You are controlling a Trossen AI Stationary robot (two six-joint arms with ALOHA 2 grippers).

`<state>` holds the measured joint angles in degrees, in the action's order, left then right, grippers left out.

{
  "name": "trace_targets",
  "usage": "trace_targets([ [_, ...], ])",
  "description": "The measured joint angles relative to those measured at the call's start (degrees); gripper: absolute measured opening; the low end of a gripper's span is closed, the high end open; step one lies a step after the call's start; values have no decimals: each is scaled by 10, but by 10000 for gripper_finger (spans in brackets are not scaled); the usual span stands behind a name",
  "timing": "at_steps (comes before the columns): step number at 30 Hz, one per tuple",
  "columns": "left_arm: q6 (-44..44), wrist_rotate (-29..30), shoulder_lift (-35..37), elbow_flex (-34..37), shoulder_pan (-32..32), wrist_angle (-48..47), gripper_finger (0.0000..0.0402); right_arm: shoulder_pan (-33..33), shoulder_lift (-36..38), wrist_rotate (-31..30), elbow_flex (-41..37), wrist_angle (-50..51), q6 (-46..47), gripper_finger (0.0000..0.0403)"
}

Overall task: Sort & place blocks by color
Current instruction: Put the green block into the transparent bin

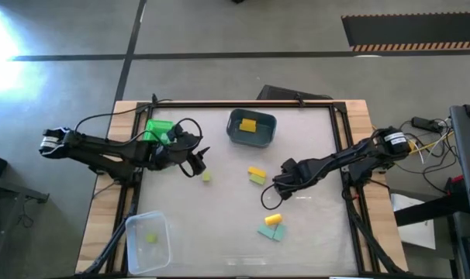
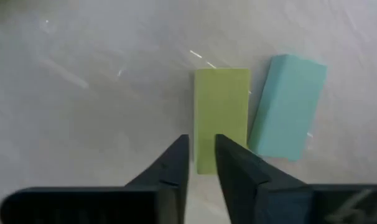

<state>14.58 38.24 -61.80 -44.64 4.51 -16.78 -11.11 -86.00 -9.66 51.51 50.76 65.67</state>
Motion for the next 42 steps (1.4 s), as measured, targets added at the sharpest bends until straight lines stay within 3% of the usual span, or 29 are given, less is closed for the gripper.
trace_targets([
  [9,0,0,0,0,0,1,198,0,15,-6,24,27,-19,186],
  [17,0,0,0,0,0,0,198,2,-10,-25,-6,-9,-11,220],
  [26,0,0,0,0,0,2,198,3,-46,-46,-16,-56,-34,212],
  [34,0,0,0,0,0,9,198,3,-39,-51,-17,-67,-56,110],
  [42,1,0,0,0,0,16,198,4,-16,-69,-18,-69,-91,110],
])
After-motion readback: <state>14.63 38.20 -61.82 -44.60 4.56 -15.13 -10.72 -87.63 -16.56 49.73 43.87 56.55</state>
